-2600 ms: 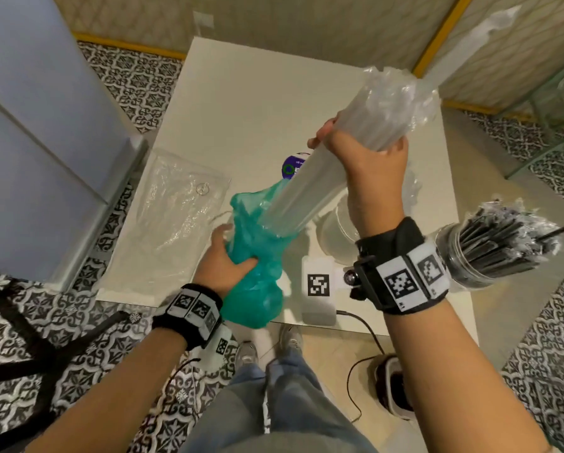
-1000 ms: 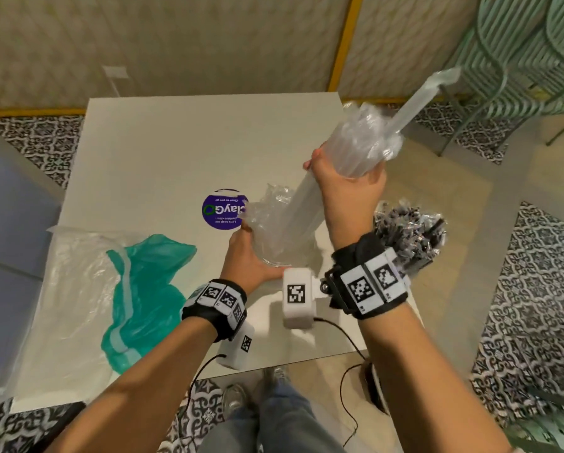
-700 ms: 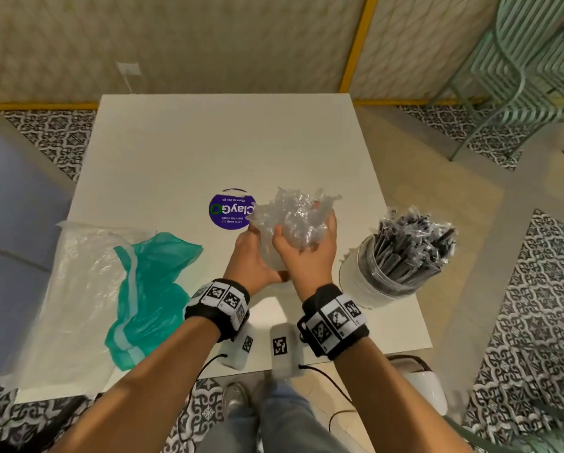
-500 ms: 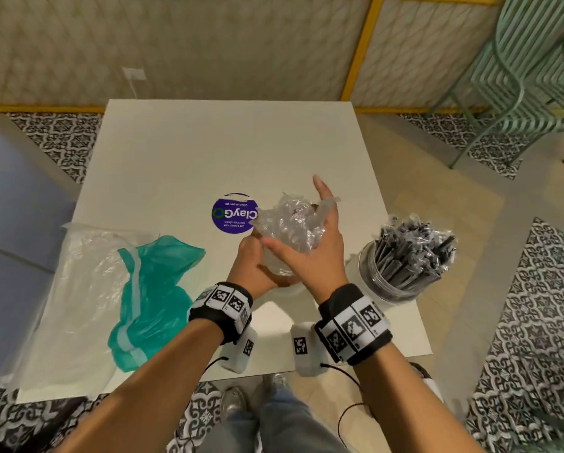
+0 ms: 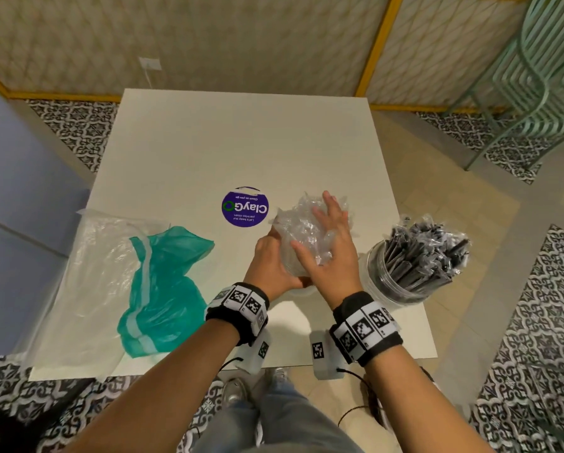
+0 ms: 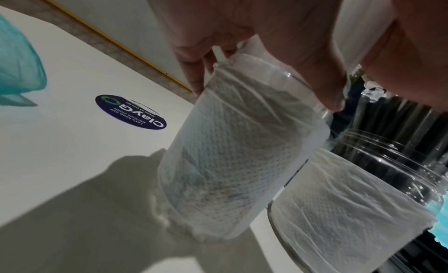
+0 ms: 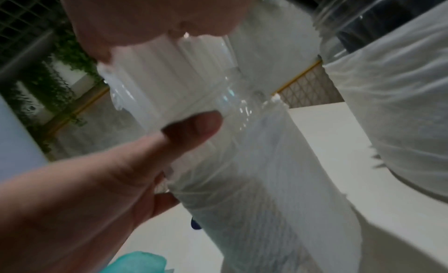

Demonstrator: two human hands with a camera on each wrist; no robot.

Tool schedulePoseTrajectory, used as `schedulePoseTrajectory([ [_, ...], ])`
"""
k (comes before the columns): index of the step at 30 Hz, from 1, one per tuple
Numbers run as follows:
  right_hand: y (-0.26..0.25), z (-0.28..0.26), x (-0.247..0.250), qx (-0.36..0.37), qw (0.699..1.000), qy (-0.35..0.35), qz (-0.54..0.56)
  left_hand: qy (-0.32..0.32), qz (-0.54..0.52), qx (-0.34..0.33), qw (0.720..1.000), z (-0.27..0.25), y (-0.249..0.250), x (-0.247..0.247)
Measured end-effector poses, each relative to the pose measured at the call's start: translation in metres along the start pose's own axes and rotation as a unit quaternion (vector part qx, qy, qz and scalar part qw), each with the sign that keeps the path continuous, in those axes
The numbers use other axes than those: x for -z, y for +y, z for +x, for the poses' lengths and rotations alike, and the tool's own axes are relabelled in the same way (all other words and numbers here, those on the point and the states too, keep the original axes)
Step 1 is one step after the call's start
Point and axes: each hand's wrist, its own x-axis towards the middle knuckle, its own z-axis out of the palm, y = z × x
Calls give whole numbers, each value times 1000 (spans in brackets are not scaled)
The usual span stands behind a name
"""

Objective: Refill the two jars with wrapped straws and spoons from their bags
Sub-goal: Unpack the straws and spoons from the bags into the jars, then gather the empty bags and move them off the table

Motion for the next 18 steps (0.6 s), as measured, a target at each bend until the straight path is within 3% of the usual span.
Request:
schedulePoseTrajectory([
  [2,-9,2,13,0,997,13,73,-18,-27,38,999,3,-6,-3],
  [5,-29,4,31,42,994,45,90,-55,-40,46,997,10,-11,-5],
  [9,-57,11,29,134,986,80,51,-66,-28,41,997,-5,-2,30],
  [12,-78,12,5,191,979,70,-26,-17,-9,36,999,-38,-9,81],
  [14,-90,7,-21,205,977,11,-56,35,-24,42,998,-63,-32,122],
  [16,-90,-4,-57,174,977,-115,-42,83,5,67,994,-93,-66,162],
  [18,-79,-22,-101,140,956,-253,-48,108,81,92,986,-124,-115,196],
])
